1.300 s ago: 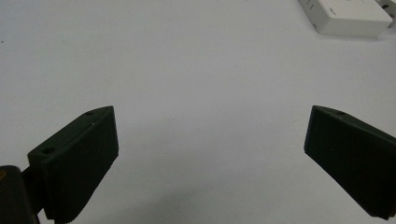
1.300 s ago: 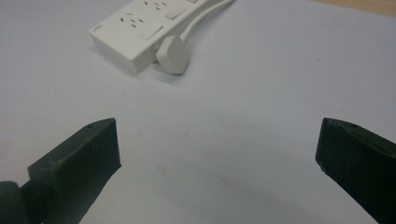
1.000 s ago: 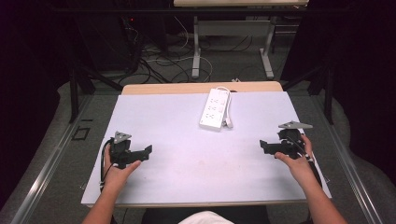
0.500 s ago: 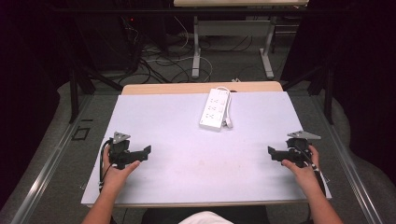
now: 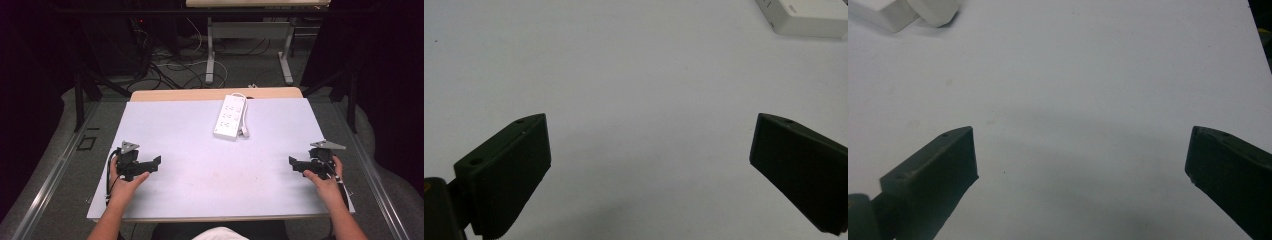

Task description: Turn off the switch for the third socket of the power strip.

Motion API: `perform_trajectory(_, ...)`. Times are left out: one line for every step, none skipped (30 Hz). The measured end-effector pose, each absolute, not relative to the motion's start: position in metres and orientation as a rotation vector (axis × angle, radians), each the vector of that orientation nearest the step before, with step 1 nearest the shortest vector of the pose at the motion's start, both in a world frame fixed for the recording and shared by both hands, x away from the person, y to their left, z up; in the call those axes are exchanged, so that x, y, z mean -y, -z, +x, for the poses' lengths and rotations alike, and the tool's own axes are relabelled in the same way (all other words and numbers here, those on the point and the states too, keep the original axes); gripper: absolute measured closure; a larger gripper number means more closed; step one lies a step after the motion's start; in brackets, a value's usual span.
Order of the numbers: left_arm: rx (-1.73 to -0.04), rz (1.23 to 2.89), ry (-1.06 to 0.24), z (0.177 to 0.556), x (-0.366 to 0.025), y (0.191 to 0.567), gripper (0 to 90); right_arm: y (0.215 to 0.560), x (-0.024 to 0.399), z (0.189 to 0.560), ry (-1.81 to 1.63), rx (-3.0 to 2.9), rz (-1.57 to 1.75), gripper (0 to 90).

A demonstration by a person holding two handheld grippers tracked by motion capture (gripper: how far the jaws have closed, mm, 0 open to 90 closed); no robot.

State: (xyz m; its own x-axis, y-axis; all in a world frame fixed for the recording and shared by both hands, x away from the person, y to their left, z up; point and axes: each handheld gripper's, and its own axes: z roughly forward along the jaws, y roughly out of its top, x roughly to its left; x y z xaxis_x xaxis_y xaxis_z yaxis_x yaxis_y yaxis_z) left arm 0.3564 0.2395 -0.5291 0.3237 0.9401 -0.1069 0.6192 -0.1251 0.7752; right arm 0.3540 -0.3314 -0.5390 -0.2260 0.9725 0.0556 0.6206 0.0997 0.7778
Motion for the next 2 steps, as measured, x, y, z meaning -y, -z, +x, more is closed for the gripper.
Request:
perform_trajectory(-1.384, 1.836, -0.540, 0.3565, -0.2398, 0.5292, 2.9, 0.5395, 0.3311, 0.3540, -0.966, -1.906, 1.550, 0.0)
perform_trajectory(-1.386, 1.831, -0.539, 0.3568, -0.2397, 0.5295, 2.9, 0.5395, 0.3311, 0.3540, -0.966, -1.906, 1.550, 0.0)
